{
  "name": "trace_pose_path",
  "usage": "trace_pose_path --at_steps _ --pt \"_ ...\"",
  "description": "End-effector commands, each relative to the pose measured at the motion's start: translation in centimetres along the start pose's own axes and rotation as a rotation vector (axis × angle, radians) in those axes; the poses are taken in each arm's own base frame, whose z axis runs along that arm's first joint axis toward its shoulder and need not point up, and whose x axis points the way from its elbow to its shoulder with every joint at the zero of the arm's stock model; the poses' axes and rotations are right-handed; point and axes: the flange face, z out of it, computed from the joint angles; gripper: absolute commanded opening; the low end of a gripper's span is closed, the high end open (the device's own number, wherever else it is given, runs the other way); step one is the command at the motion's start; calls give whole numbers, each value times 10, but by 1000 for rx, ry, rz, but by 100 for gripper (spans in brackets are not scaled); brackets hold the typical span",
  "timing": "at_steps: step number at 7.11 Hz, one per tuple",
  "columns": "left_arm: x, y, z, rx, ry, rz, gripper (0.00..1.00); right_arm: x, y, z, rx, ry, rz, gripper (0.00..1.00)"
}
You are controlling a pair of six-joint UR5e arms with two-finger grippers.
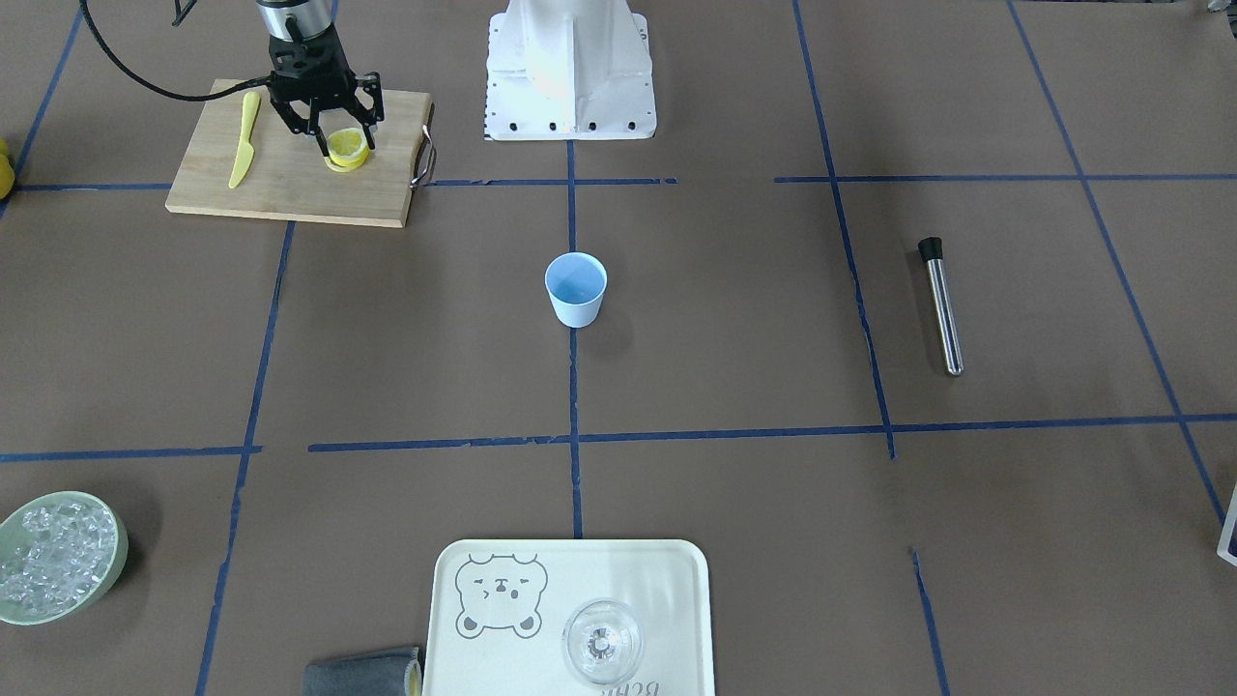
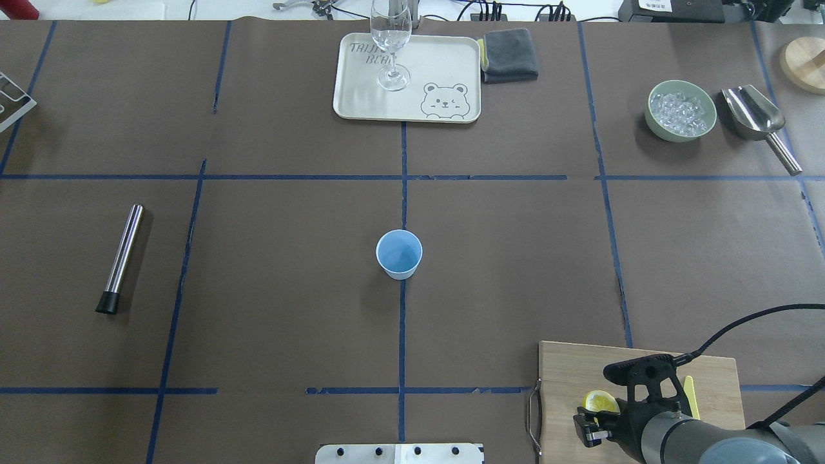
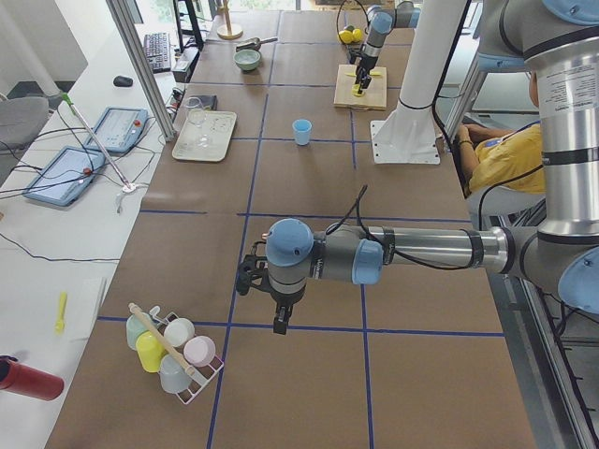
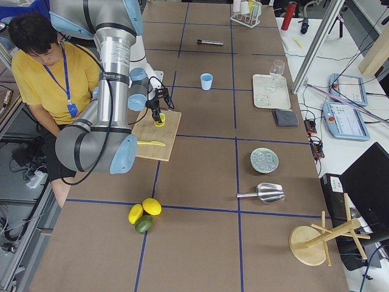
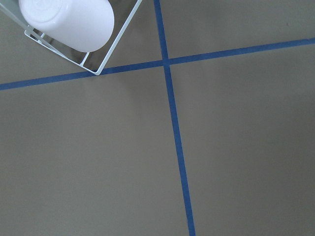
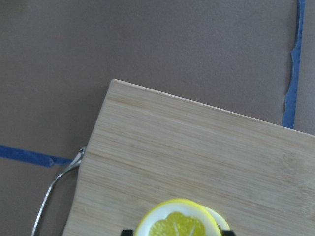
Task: Squeeze lemon into cup
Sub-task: 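Carry the lemon slice with the right gripper over the blue cup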
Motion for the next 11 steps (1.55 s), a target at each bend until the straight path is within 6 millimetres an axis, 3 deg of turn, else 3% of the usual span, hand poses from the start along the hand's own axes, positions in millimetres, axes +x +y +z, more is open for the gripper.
trace_pose_path --at_steps 1,4,5,7,8,9,11 --pt "0 0 0 0 0 0 100 -7 -14 -24 20 -42 24 20" --pt "0 0 0 0 0 0 100 -16 -34 -46 26 -33 45 21" --pt "0 0 0 1 -2 1 100 -40 -52 -50 8 -27 71 21" --pt "0 0 0 1 -2 1 100 -132 -104 -79 -28 17 111 22" --pt "0 -1 0 2 -2 2 100 -168 -135 -92 -20 46 137 22" --pt "1 -1 -1 3 0 3 100 -190 -168 -99 -44 41 180 22" --pt "0 -1 0 2 -2 2 100 -229 -220 -92 -16 47 219 22"
